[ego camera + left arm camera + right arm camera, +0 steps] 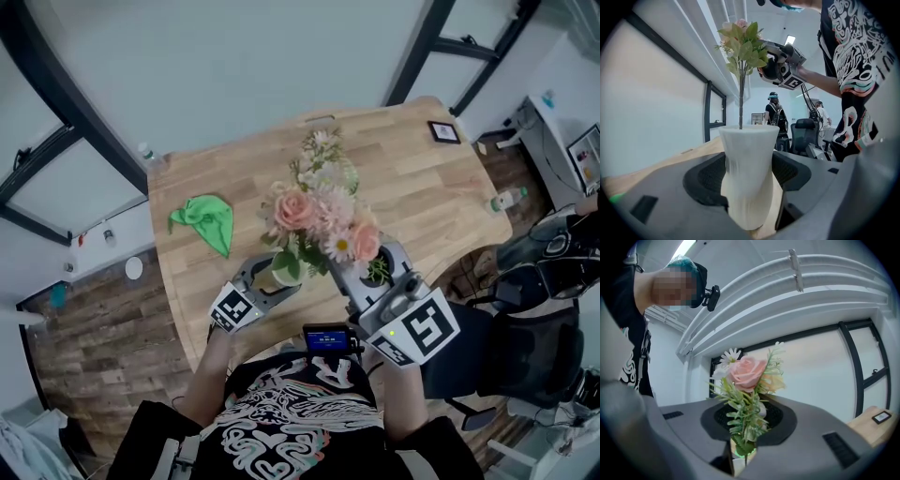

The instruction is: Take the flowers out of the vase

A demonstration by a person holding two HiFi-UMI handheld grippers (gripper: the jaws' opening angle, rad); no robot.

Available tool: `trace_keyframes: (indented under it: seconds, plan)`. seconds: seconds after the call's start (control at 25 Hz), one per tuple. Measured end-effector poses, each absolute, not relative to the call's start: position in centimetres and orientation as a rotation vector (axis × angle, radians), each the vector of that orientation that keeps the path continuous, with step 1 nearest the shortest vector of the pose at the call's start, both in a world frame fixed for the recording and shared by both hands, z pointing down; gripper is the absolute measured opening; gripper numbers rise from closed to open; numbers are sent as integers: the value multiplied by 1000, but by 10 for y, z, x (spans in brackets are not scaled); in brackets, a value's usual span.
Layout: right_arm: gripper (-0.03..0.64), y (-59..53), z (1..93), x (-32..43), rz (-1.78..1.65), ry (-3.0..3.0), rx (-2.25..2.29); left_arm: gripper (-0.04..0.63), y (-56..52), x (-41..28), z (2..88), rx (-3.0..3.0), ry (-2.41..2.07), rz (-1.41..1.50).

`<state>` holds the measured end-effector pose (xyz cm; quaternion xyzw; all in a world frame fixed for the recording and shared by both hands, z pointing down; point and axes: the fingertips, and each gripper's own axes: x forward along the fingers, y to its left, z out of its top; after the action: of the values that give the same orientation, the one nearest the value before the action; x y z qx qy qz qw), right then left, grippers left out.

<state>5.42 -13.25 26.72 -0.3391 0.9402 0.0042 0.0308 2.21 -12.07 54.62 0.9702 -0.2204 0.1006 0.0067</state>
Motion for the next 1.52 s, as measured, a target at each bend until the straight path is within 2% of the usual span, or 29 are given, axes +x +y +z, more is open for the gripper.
trace_keyframes:
  seconds: [0.64,1.12,1.52]
  plan:
    - [81,-135,234,55,70,2889,-1062,307,-128,13,529,3080,-679,241]
    - [81,-145,226,92,86,2826,-1184,307,-123,5,529,3068,-681,259]
    - [81,-174,298,101,-75,2883,-1381,307,-121,-6,534,3040,-691,254]
